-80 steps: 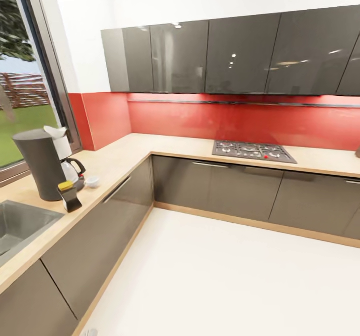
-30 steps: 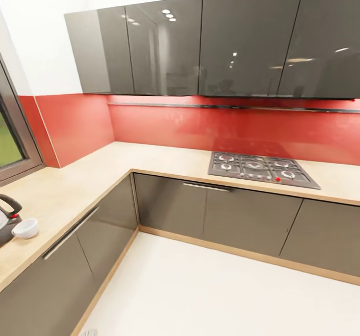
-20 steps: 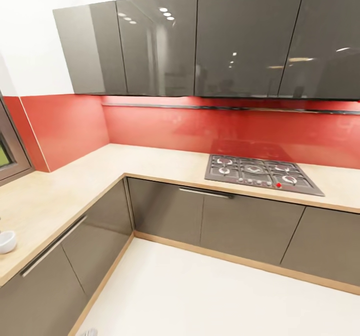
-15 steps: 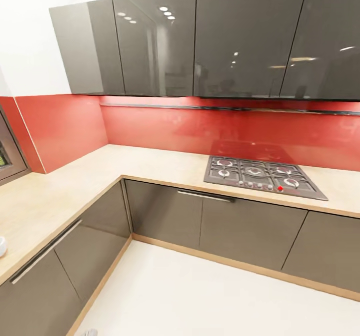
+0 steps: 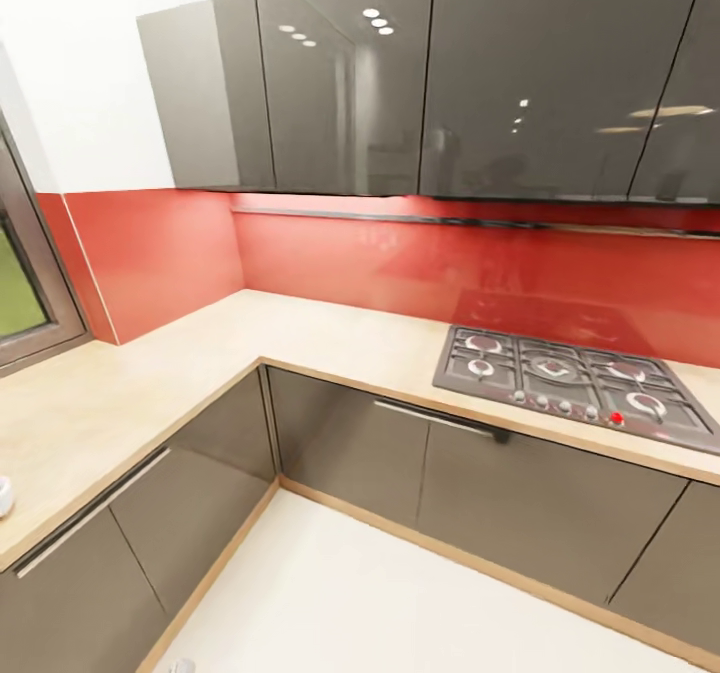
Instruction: Set up a coffee station on the kitchen countertop: keep the coffee maker on the countertop, move the bottle of coffee from the kitchen shelf to the counter next to the coffee maker, place a paper coffee filter on top of the coffee maker, put the saucer next to the coffee maker with the coffee cup on the saucer, and place the electric kettle next to the coffee maker.
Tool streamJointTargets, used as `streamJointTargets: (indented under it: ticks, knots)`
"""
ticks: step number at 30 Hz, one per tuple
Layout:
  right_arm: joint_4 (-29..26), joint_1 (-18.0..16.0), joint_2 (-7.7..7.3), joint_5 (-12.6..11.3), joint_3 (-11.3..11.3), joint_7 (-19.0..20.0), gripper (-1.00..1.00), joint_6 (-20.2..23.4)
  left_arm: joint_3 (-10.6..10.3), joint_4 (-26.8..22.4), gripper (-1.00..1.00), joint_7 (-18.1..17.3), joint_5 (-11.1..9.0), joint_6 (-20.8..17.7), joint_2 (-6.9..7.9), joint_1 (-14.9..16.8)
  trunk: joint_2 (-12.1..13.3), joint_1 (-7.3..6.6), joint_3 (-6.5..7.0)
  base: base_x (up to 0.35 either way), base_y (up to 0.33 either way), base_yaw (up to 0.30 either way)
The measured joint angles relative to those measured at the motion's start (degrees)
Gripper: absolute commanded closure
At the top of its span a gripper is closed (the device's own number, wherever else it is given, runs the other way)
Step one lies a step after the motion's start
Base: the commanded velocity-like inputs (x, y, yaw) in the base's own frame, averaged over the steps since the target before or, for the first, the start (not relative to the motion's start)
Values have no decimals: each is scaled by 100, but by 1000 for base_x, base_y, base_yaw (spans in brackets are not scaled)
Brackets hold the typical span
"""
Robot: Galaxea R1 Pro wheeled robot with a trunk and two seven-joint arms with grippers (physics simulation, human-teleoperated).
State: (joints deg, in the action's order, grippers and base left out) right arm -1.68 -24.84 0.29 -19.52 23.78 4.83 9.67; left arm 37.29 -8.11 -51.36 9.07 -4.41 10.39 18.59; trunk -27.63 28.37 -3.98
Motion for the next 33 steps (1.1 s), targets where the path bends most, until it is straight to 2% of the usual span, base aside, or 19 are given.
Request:
streamJointTargets:
  ticks: [15,21,33]
  knots:
    - [0,0,0,0,1,-5,-100,0,1,0,100,0,-11,0,0,-1,1,1,0,239,-204,278]
    - [1,0,1,0,1,-8,-100,0,7,0,100,0,-20,0,0,-1,1,3,0,51,-226,279]
    - [7,1,30,15,9,-7,-100,7,7,-1,100,0,-19,0,0,-1,1,3,-11,1,-14,279]
